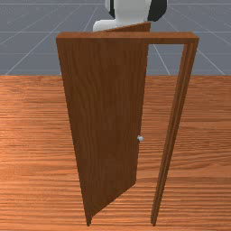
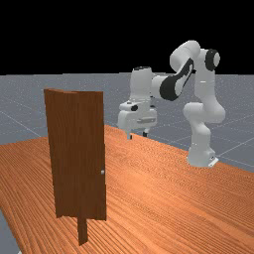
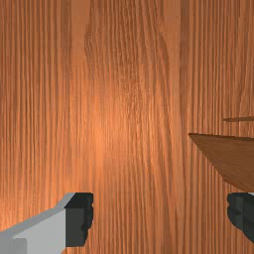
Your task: Close the door
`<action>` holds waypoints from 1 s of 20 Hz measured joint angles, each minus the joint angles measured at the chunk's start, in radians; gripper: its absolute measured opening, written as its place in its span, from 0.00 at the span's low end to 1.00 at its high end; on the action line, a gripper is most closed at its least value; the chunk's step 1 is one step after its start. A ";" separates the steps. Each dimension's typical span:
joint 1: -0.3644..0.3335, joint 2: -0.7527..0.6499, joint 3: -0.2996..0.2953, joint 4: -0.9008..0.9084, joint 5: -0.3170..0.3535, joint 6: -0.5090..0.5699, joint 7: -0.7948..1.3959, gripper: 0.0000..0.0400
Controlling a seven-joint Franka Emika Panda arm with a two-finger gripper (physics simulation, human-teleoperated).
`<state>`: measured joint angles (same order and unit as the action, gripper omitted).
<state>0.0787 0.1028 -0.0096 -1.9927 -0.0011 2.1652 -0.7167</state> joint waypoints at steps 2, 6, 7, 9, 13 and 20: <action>0.000 -0.001 0.000 0.003 0.000 -0.005 0.000 1.00; 0.001 -0.006 0.000 0.008 -0.009 -0.014 0.007 1.00; 0.001 -0.005 0.000 0.011 -0.004 -0.014 0.003 1.00; -0.119 0.155 -0.102 0.246 0.078 -0.114 -0.414 1.00; -0.371 0.465 -0.177 0.738 0.129 -0.336 -0.567 1.00; 0.036 0.441 -0.044 0.738 0.021 -0.344 0.164 1.00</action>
